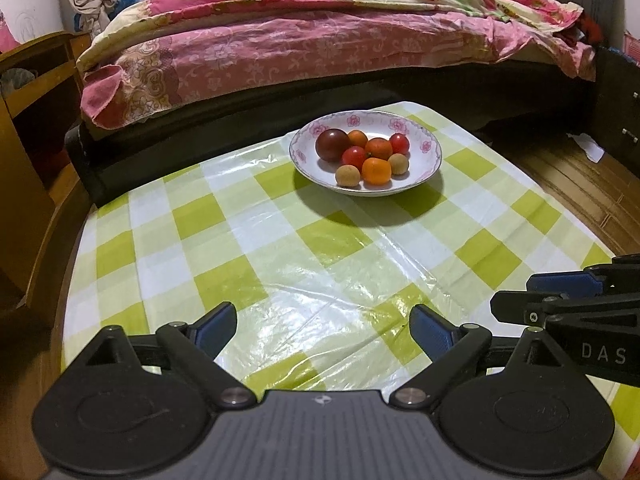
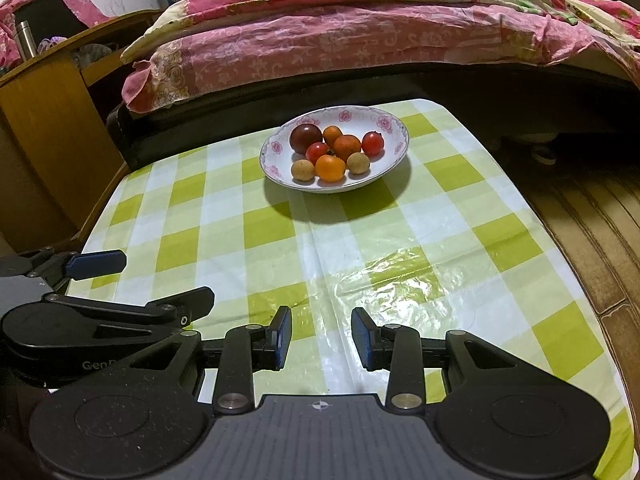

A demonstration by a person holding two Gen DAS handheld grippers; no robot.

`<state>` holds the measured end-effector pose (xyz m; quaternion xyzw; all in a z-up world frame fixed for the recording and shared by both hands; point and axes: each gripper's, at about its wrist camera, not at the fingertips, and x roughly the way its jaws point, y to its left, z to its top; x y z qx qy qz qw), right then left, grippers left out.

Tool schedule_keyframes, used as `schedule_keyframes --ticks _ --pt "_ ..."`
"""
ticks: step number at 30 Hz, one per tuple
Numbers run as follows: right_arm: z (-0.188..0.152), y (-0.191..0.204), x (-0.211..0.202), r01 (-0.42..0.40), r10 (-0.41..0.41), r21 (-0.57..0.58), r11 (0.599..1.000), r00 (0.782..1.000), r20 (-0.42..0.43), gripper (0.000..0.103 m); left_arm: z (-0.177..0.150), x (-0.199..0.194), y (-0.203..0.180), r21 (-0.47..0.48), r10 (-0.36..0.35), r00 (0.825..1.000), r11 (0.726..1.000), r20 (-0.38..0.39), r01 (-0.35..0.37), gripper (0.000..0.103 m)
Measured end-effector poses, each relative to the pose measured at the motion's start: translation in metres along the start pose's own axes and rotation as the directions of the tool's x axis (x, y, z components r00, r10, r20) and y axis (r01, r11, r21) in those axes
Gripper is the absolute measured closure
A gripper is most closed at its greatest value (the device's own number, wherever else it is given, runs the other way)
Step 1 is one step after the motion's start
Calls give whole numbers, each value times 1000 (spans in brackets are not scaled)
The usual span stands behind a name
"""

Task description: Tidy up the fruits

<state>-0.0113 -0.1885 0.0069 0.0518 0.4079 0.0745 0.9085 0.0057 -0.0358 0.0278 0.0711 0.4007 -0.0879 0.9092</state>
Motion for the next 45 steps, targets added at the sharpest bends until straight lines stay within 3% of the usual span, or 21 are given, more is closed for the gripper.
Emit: schedule_keyframes --ticks 23,45 --pt "-3 0 1 6 -6 5 1000 1000 -22 72 -3 7 -3 -14 -3 998 1000 -62 3 2" --pt "-5 0 4 11 -11 4 1000 999 -30 71 -6 5 -5 9 20 999 1000 -41 -19 2"
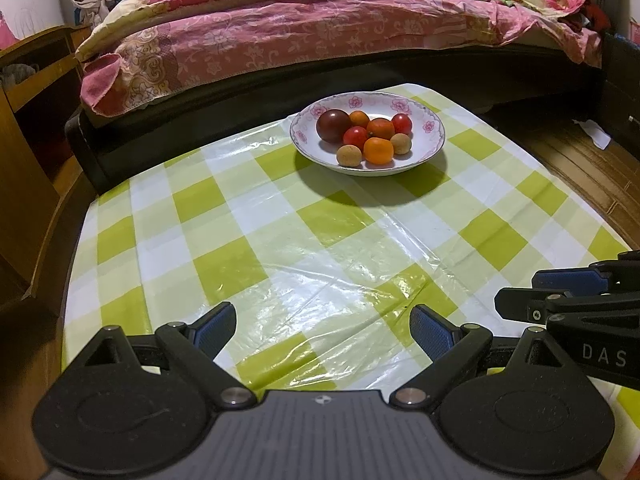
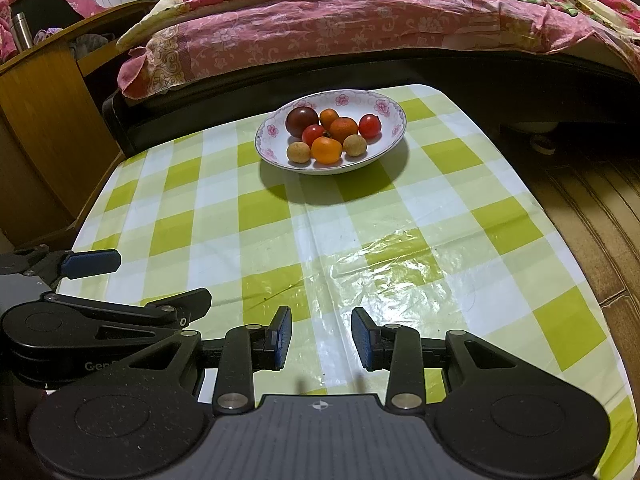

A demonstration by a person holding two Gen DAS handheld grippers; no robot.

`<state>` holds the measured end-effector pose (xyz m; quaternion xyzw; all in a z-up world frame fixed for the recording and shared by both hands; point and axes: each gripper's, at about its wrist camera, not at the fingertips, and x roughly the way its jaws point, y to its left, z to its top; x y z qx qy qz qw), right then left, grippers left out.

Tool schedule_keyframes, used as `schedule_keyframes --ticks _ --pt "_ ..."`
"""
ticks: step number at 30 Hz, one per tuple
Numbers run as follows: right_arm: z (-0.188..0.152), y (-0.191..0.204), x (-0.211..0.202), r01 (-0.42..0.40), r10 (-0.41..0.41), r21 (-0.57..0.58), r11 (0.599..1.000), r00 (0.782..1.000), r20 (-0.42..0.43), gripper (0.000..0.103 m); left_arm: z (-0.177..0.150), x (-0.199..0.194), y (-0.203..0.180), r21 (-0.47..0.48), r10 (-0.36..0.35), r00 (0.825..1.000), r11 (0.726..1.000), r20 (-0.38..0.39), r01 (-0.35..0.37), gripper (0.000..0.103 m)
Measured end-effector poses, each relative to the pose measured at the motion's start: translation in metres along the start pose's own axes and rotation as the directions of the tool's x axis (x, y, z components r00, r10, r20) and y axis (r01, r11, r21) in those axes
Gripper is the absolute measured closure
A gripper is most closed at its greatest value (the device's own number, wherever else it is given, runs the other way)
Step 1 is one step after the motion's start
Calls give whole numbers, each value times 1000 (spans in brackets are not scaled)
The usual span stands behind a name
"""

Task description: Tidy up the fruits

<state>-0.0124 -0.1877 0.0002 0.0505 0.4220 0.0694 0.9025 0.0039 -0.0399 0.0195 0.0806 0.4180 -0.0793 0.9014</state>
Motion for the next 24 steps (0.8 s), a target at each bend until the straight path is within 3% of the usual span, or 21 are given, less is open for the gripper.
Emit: schedule_keyframes --ticks 24 --pt "-1 0 2 1 -1 -1 1000 1000 -5 71 -1 0 -1 4 4 1000 1000 7 -4 2"
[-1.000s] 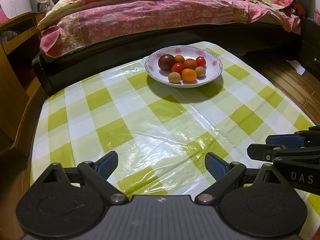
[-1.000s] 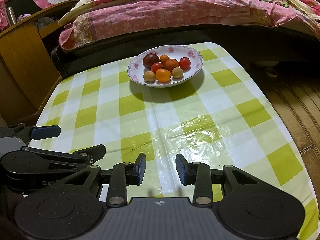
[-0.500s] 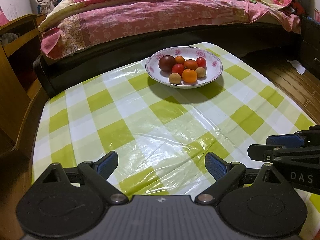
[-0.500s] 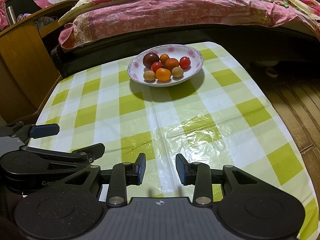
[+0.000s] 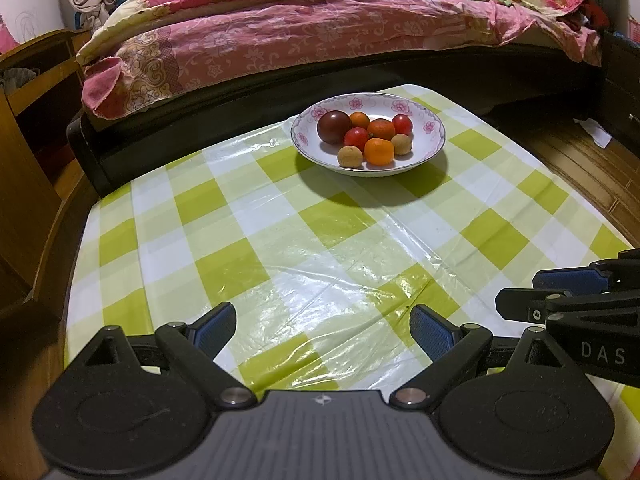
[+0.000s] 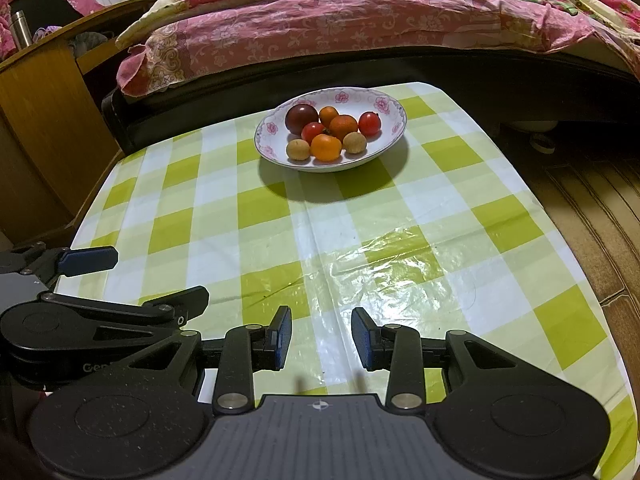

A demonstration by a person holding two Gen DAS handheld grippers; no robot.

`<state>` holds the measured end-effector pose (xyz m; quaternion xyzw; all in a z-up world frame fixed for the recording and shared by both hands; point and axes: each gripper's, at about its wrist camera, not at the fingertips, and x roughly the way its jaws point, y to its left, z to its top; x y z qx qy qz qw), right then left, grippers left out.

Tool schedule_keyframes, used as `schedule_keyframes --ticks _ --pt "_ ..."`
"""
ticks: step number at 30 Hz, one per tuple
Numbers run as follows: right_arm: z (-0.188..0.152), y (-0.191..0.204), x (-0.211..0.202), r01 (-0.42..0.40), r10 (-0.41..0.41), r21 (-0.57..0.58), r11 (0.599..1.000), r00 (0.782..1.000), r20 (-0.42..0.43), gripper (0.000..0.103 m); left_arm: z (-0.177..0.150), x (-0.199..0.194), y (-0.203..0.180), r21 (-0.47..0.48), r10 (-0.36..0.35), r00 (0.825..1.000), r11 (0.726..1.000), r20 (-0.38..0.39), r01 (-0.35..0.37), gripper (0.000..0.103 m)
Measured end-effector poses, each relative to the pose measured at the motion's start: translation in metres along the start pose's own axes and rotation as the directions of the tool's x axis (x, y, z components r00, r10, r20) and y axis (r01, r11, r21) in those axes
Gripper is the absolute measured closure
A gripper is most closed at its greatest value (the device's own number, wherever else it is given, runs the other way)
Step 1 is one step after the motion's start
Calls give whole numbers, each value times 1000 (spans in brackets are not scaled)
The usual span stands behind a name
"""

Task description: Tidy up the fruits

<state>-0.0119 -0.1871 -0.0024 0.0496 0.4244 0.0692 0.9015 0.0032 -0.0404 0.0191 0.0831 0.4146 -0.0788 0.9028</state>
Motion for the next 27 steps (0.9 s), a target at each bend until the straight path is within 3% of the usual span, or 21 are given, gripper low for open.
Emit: schedule_keyframes --ticks 27 --pt "-3 5 -5 -11 11 -22 1000 1000 1 71 -7 -12 1 8 27 1000 1000 10 -27 3"
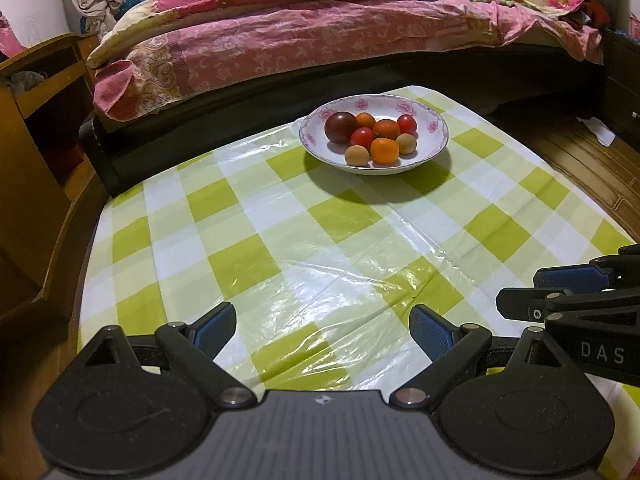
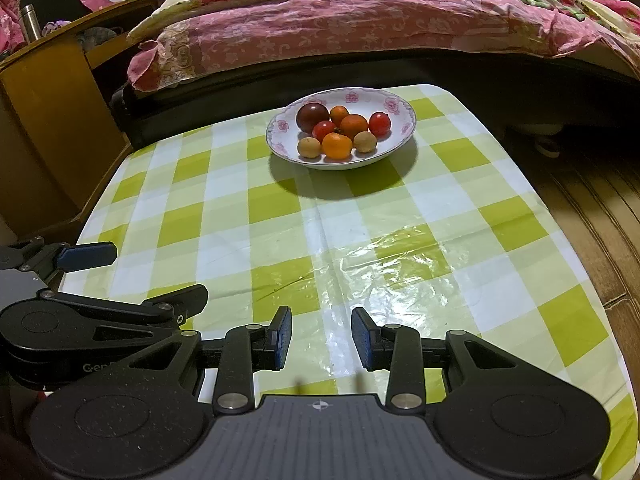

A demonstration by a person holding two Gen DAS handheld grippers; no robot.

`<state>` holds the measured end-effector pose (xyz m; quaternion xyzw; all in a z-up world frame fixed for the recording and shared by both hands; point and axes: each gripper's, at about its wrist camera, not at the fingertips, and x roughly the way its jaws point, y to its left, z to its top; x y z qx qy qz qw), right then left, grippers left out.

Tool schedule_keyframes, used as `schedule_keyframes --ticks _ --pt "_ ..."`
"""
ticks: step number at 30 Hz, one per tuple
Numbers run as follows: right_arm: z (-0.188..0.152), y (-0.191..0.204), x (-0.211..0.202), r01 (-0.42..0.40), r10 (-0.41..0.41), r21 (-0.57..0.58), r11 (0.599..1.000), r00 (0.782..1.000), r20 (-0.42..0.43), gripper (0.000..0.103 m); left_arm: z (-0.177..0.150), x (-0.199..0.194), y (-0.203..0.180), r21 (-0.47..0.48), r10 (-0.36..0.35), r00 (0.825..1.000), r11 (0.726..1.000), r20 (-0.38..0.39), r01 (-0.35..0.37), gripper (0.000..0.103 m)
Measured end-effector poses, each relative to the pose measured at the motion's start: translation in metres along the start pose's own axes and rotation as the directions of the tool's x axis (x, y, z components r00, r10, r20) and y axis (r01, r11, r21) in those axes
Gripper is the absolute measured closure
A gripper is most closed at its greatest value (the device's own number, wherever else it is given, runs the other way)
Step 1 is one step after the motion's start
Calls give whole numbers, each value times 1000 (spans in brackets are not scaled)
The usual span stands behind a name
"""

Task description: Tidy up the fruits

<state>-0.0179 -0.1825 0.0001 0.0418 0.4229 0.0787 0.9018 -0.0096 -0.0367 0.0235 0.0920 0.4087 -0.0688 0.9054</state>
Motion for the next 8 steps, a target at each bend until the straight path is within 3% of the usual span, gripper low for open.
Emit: schedule_keyframes --ticks 8 --pt "-1 1 -2 -3 3 -7 1000 1000 1 71 -3 -4 1 -4 4 1000 1000 4 -4 3"
